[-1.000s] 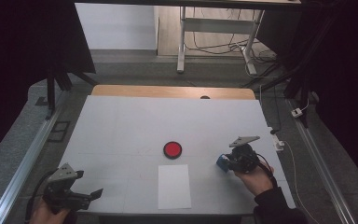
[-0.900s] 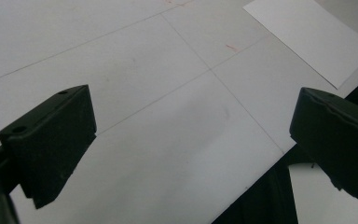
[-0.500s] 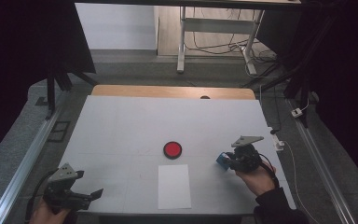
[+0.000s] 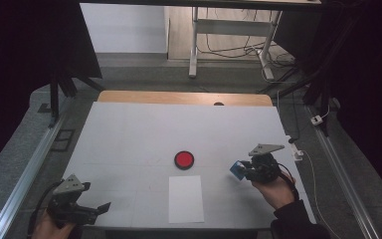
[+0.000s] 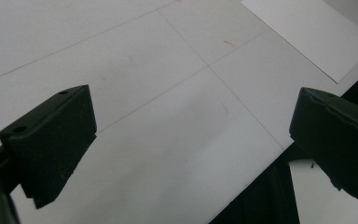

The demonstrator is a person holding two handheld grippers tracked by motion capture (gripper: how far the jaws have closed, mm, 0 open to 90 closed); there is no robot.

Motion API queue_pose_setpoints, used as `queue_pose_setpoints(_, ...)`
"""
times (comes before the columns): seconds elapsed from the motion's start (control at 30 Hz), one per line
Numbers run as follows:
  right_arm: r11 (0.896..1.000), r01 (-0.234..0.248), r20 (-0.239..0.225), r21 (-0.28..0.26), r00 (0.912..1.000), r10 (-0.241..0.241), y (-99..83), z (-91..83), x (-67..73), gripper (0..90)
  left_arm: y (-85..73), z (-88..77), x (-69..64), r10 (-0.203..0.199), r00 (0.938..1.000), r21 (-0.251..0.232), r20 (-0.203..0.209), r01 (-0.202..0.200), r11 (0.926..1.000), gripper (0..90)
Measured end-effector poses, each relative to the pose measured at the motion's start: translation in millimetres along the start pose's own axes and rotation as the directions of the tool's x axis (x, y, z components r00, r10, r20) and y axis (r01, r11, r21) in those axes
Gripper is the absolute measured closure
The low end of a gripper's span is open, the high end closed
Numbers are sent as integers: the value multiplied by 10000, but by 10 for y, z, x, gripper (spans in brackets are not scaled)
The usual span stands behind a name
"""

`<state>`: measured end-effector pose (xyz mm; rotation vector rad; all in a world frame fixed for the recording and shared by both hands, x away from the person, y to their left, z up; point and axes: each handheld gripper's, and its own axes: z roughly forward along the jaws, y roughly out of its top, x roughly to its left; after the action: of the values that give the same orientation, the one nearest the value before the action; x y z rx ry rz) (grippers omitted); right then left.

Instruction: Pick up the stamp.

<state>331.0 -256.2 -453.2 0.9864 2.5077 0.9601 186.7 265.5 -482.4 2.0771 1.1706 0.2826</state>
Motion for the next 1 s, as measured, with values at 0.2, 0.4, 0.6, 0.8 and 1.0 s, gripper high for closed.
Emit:
queue_pose_setpoints(0.2,9998,44,-84,-185,10000,-46,19,-28,16,701,4,13,-7,80,10000,84,27,-81,9999,12)
queue_pose_setpoints(0.4,9993,51,-144,-359,9999,-56,41,-44,35,701,6,15,-6,101,9999,131,30,-101,9999,12)
queue_pose_setpoints(0.6,9989,169,-288,-442,9994,-181,72,-59,70,700,4,14,-1,81,9999,94,81,-82,9999,13)
queue_pose_setpoints(0.8,9984,313,-462,-476,9984,-335,109,-44,124,700,3,12,-3,85,9999,86,87,-85,9999,22)
queue_pose_setpoints(1.0,9978,303,-709,-594,9969,-345,146,-37,157,700,0,5,3,33,9999,49,98,-33,10000,25)
